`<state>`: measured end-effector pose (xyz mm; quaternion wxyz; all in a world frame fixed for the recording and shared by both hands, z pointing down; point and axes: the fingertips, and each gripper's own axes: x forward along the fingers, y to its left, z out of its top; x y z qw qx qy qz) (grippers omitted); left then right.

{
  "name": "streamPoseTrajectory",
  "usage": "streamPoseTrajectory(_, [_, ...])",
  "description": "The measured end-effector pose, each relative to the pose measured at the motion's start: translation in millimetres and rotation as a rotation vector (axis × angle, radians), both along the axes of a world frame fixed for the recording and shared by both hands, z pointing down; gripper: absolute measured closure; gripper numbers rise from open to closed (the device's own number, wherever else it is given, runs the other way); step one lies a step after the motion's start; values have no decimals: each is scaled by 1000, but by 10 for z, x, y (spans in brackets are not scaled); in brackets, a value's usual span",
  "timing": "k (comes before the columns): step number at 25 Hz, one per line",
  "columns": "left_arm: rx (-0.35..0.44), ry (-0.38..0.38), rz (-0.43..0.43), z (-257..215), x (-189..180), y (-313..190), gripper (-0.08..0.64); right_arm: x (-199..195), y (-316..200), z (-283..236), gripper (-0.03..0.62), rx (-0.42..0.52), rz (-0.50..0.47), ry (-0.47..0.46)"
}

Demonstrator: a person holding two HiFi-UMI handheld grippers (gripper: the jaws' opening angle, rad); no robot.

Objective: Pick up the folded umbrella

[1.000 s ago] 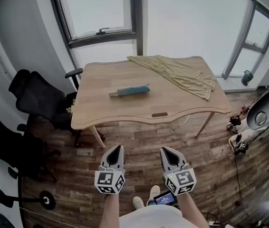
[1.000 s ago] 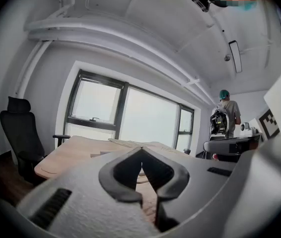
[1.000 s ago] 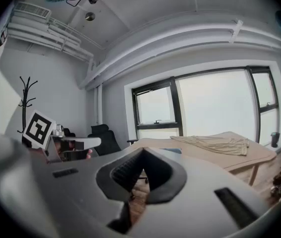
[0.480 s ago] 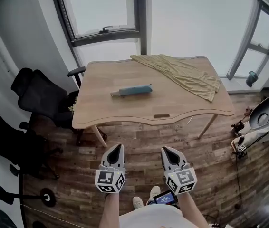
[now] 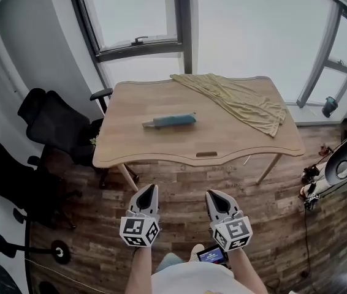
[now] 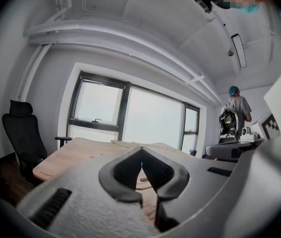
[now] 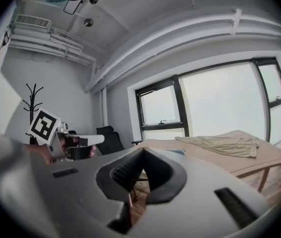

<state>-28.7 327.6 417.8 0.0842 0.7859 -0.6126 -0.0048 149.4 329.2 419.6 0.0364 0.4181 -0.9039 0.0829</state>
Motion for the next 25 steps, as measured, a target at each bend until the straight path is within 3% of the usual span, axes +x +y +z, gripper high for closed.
streamPoseTrajectory(2, [20, 50, -11, -39, -7, -21, 540, 24, -53, 7, 584, -1, -9, -1])
streamPoseTrajectory(6, [-1, 19, -8, 4, 9, -193, 540, 31, -239, 22, 583, -10, -23, -9])
streamPoseTrajectory(11, [-2, 89, 25, 95, -38, -610, 540, -72, -630, 104, 584, -13, -36, 11])
streamPoseTrajectory(21, [-26, 30, 81, 179, -371, -2127, 540, -487, -2029, 90, 584, -38, 2, 4])
streamPoseTrajectory(25, [-21, -6, 146, 148, -492, -2743, 540, -700, -2580, 91, 584, -49, 27, 14])
